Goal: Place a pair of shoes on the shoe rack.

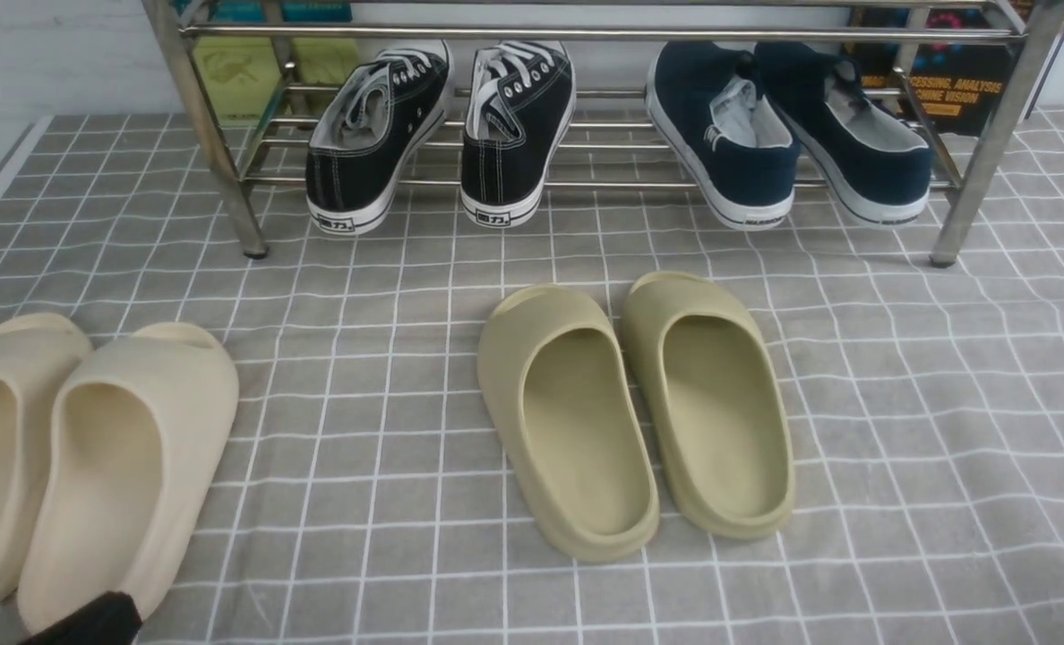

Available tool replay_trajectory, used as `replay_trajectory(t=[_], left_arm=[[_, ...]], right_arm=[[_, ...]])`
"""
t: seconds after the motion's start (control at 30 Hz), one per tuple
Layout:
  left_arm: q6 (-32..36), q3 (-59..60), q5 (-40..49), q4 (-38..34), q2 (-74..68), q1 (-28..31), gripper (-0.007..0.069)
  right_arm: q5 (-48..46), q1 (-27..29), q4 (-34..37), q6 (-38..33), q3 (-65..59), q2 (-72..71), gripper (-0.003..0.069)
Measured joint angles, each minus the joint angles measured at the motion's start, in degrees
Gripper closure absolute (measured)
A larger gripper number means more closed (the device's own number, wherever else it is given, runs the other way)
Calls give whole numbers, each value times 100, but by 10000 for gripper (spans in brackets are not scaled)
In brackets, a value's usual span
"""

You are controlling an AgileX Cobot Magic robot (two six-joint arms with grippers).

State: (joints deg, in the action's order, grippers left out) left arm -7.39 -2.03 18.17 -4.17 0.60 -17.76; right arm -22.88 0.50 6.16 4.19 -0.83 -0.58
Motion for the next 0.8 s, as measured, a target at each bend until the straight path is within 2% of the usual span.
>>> replay_trajectory(t=[0.1, 0.23, 0.37, 0.53, 0.8], left_arm=[[-692, 253, -242, 417, 0, 448, 638], [-1068, 351, -466, 765, 0, 911, 638], [-951, 362, -315, 793, 0, 1106, 638], [-441, 376, 394, 417, 0, 1113, 638], [-326, 376, 470, 372, 0, 1113, 638]], right_arm=[[0, 5, 0, 0, 0, 0, 419], [0, 5, 0, 0, 0, 0, 419], [0, 5, 0, 0, 0, 0, 419], [0, 5, 0, 0, 0, 0, 419], [0, 5, 0, 0, 0, 0, 419]])
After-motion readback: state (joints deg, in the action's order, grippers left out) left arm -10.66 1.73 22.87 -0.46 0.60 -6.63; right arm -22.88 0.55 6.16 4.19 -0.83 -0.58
